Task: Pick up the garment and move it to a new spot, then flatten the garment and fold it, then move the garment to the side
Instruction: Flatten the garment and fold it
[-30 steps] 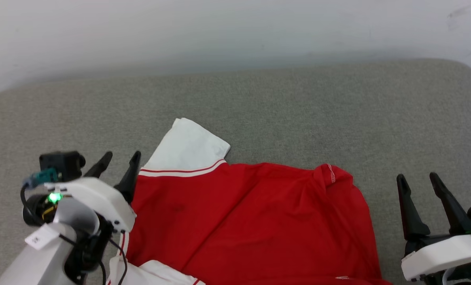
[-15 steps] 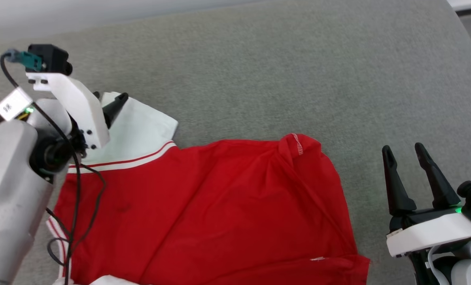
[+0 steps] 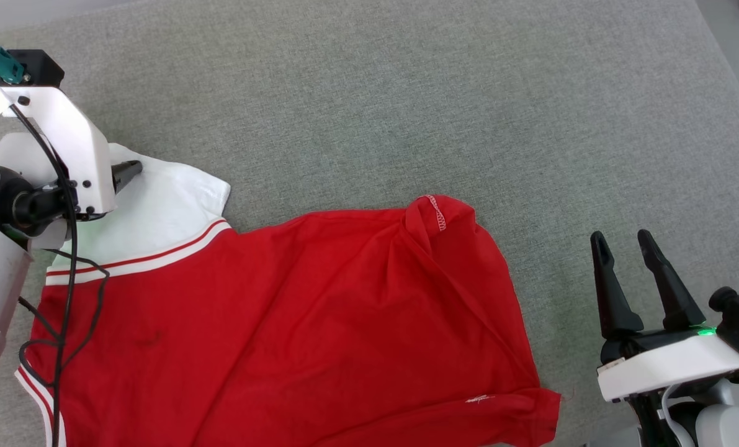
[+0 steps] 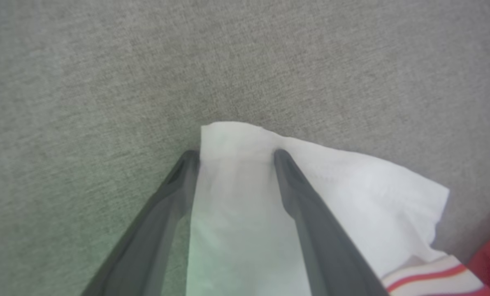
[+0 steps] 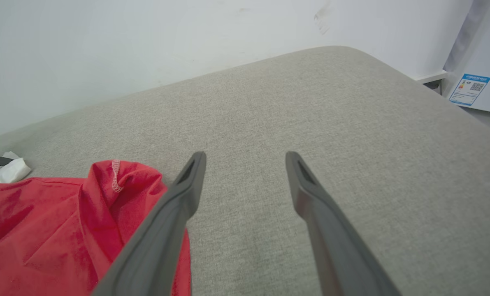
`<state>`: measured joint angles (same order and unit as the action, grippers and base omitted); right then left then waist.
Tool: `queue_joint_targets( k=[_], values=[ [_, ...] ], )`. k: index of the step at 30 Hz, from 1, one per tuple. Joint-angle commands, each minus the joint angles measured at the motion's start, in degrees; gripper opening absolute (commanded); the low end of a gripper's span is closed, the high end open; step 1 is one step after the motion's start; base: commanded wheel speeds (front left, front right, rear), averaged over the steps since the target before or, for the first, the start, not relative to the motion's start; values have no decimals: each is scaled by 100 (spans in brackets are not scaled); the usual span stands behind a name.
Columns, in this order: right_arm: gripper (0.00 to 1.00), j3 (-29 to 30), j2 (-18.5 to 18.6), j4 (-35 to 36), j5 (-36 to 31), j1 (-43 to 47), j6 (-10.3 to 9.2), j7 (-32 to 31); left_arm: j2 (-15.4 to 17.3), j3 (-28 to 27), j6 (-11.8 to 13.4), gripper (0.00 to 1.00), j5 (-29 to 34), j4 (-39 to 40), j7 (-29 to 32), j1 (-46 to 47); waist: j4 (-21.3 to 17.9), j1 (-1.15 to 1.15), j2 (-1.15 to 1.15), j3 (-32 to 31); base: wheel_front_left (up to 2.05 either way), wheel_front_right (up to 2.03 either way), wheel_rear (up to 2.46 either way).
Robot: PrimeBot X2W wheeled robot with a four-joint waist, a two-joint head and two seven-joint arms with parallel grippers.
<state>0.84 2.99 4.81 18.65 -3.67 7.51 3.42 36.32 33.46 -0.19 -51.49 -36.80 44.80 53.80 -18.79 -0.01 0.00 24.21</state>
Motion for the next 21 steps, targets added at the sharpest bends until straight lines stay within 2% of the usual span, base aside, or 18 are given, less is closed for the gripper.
queue_joint_targets(
  k=[1,7,11,18,21],
  values=[
    [100,9,-20,-52,100,-128,-5,-59,-153,241,33,0,-18,-263,249,-426,-1,1,0,5,0,0,0],
    [100,27,-13,-227,553,-373,-5,-647,-344,172,-36,0,-132,-276,82,-392,93,1,0,-84,0,0,0],
    [100,-27,330,-437,920,-687,-5,-1479,-385,97,-96,0,-73,-178,-235,-149,278,1,0,-200,0,0,0],
    [100,-460,1088,-604,1454,-1341,-5,-3182,-514,27,-182,0,8,213,-723,151,786,1,0,-329,0,0,0],
    [100,-584,1260,-609,1522,-1577,-5,-3538,-576,31,-212,0,21,360,-810,183,952,1,0,-319,0,0,0]
  ],
)
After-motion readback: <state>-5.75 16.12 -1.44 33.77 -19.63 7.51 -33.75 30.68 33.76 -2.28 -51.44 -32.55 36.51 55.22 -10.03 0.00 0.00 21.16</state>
